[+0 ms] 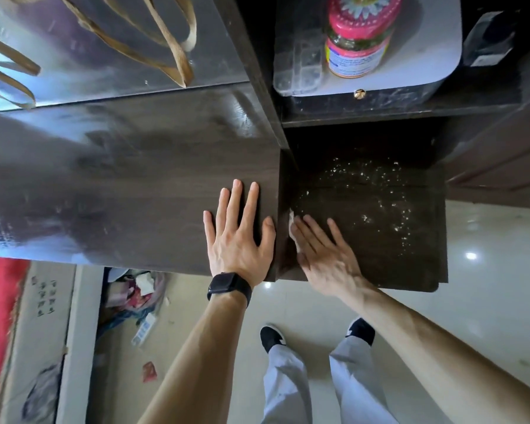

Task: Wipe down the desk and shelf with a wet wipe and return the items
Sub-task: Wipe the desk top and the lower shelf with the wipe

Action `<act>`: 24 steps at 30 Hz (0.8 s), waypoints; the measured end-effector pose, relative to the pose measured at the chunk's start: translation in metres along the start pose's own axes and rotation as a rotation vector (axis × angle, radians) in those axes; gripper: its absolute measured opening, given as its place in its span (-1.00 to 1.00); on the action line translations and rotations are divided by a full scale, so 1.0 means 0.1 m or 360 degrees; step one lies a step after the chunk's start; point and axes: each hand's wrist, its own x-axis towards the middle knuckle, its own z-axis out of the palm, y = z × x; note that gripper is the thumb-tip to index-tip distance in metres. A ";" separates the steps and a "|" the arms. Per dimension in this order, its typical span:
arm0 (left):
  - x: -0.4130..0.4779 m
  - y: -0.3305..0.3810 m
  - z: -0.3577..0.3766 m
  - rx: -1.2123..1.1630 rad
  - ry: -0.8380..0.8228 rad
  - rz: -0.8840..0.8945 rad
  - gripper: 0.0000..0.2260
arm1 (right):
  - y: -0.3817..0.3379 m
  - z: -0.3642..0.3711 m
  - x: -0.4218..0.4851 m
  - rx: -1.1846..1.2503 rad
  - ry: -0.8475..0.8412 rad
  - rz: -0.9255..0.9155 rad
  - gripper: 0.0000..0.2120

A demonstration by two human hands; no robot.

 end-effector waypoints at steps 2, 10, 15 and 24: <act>0.00 0.00 0.00 -0.0001 -0.0009 -0.0006 -0.46 | 0.01 -0.04 0.07 0.0018 -0.0032 0.0170 -0.42; 0.00 -0.01 0.01 0.0003 0.0035 0.0011 -0.46 | -0.12 -0.06 0.23 0.0092 -0.0097 0.0172 -0.39; -0.01 -0.01 0.00 -0.0005 0.0022 -0.0012 -0.46 | 0.14 -0.25 0.66 0.0102 -0.0128 0.0506 -0.41; -0.01 0.00 -0.02 -0.0003 0.0019 -0.0010 -0.47 | 0.15 -0.22 0.48 0.0115 -0.0116 0.0191 -0.41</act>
